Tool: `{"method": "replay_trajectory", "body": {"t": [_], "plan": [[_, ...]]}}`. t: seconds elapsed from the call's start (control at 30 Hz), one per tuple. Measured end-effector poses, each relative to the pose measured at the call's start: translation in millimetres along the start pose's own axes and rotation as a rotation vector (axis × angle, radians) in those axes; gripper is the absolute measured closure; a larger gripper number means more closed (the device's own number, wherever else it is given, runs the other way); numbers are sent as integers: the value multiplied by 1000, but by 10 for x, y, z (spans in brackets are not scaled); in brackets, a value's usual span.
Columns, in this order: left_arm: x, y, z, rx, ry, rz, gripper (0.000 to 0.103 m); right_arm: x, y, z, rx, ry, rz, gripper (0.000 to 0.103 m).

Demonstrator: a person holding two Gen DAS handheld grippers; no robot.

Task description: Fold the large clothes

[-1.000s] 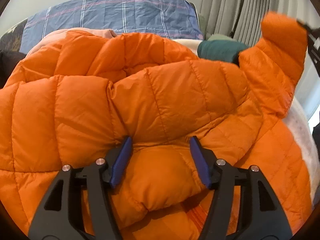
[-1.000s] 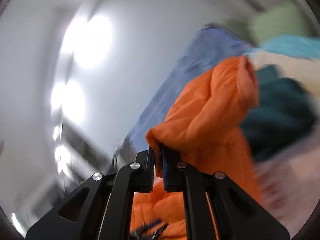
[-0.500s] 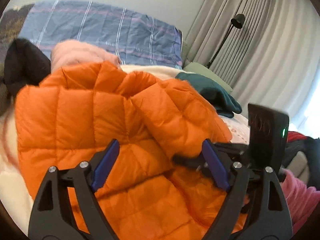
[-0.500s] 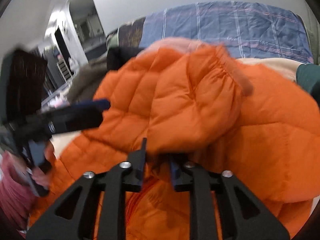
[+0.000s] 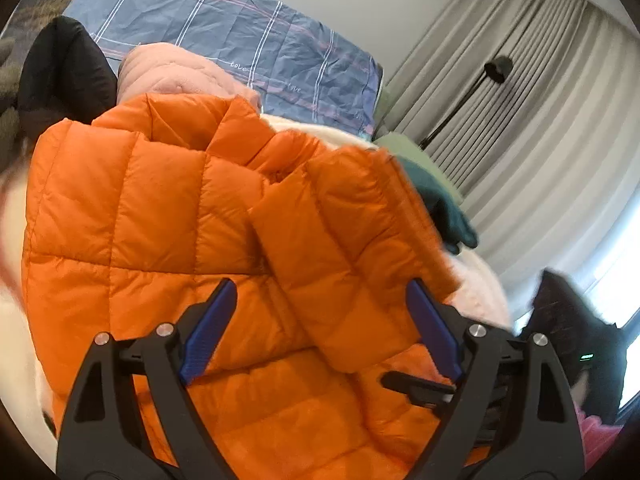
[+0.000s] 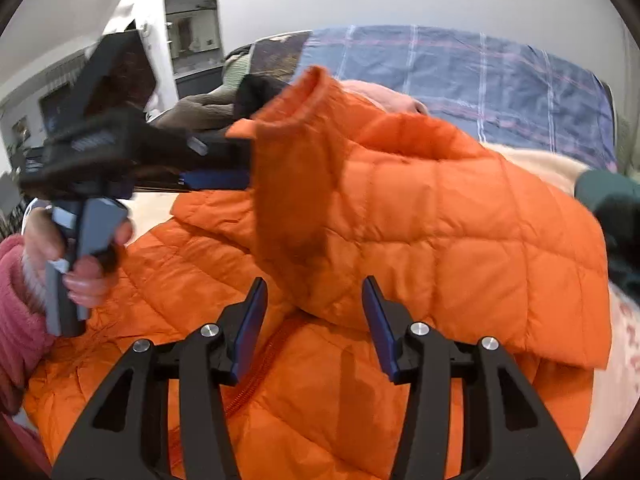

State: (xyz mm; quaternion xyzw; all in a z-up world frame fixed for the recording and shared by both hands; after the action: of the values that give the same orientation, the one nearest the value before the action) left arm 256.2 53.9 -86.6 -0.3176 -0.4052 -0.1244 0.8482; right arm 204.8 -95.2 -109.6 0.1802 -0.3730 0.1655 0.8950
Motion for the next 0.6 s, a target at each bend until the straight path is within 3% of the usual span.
{"method": "replay_trajectory", "body": {"t": [0.13, 0.3, 0.33, 0.4, 0.43, 0.5, 0.6], "plan": [[42, -145, 155, -86, -33, -8, 10, -55, -72, -16, -2, 22, -35, 53], [-65, -122, -35, 9, 56, -24, 12, -141, -35, -71, -7, 55, -33, 53], [-81, -91, -74, 62, 61, -48, 17, -145, -12, -73, -6, 55, -25, 53], [-119, -37, -183, 125, 104, -105, 78, -136, 13, -28, -4, 45, -14, 53], [-120, 0, -207, 144, 123, -104, 94, -103, 13, 32, -3, 20, -13, 53], [-6, 53, -151, 177, 91, -100, 95, 4, -20, 213, -9, -50, -13, 53], [384, 11, 196, 239, -32, -177, 95, 321, -241, 553, -90, -196, -28, 53]]}}
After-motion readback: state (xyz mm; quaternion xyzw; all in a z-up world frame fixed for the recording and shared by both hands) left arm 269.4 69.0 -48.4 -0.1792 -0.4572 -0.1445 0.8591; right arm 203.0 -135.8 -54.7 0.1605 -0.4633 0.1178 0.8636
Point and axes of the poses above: each gripper's, at about its wrist camera, not at the fingertips, and z roughly against the way its jaws point, y to its left, x to its top, the point moved 8 cm from there along -z, roughly the way its jaws point, and after that the axes turned 9 degrees about -z, right-handed, at the moved point
